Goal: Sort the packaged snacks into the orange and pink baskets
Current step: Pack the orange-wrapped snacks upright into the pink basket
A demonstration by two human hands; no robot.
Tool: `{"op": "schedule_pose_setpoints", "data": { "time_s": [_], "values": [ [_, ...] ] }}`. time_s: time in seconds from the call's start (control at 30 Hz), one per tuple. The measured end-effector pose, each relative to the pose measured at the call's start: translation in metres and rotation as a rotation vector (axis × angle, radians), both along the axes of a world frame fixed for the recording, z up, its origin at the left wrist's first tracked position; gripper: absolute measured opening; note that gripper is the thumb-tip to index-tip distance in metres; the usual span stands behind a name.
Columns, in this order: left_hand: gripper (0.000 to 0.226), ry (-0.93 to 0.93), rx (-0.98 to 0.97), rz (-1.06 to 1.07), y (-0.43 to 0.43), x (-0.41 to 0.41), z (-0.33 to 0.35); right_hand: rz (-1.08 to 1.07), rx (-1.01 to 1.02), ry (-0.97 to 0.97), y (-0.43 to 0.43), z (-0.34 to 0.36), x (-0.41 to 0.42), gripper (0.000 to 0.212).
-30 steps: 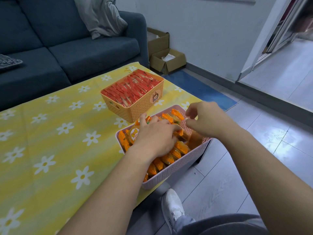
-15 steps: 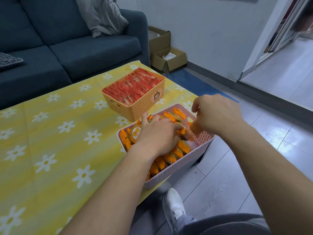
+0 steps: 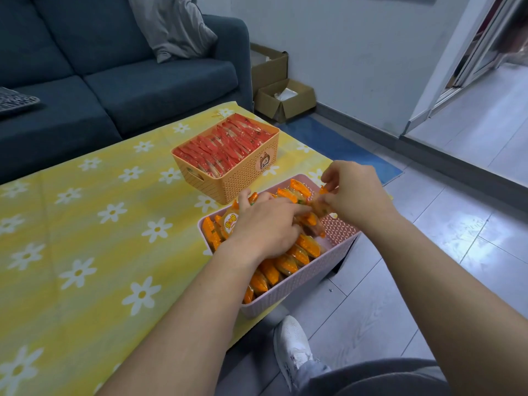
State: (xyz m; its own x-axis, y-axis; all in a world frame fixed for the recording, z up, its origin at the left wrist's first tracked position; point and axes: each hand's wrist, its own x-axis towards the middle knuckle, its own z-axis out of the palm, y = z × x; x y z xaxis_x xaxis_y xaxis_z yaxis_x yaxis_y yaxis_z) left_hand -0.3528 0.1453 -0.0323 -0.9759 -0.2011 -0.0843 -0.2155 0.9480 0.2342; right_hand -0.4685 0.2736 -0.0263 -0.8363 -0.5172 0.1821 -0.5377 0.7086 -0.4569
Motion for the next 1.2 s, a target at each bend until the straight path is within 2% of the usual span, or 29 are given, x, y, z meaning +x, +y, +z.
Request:
{"op": "schedule_pose_setpoints", "data": {
  "time_s": [0.1, 0.17, 0.37, 0.5, 0.63, 0.7, 0.83, 0.9, 1.0, 1.07, 1.13, 1.2],
  "values": [
    [0.044, -0.02, -0.011, -0.019, -0.001, -0.002, -0.001, 0.093, -0.008, -0.082, 0.006, -0.001, -0.001, 0.029],
    [0.045, -0.018, -0.005, -0.019, -0.001, -0.003, -0.001, 0.133, 0.042, -0.062, 0.005, -0.005, 0.0, 0.027],
    [0.043, 0.044, 0.038, 0.03, -0.001, -0.003, 0.0, 0.055, -0.012, 0.014, 0.0, -0.002, -0.002, 0.023],
    [0.041, 0.057, -0.094, -0.004, 0.005, -0.003, -0.003, 0.045, 0.057, -0.022, -0.005, -0.009, 0.002, 0.017],
    [0.045, 0.053, -0.163, -0.038, 0.008, -0.002, -0.006, 0.087, 0.148, -0.065, -0.009, -0.01, 0.003, 0.021],
    [0.046, 0.137, -0.048, -0.001, 0.003, -0.003, -0.006, 0.105, 0.153, -0.079, -0.006, -0.005, 0.004, 0.027],
    [0.034, 0.512, 0.488, 0.222, -0.011, 0.009, 0.011, 0.029, -0.007, -0.005, 0.001, 0.01, 0.01, 0.031],
    [0.032, 0.57, 0.513, 0.332, -0.02, 0.023, 0.019, 0.042, -0.118, 0.008, -0.002, 0.019, 0.019, 0.026],
    [0.029, 0.422, 0.354, 0.447, -0.039, 0.044, 0.014, 0.188, -0.148, -0.076, -0.017, 0.025, 0.043, 0.019],
    [0.035, 0.312, 0.375, 0.48, -0.047, 0.058, 0.008, 0.3, -0.065, -0.129, -0.029, 0.02, 0.059, 0.017],
    [0.046, 0.269, 0.459, 0.471, -0.048, 0.069, 0.006, 0.342, 0.065, -0.128, -0.041, 0.015, 0.071, 0.028],
    [0.057, 0.253, 0.439, 0.427, -0.047, 0.075, 0.005, 0.313, 0.155, -0.124, -0.048, 0.012, 0.075, 0.039]
  ]
}}
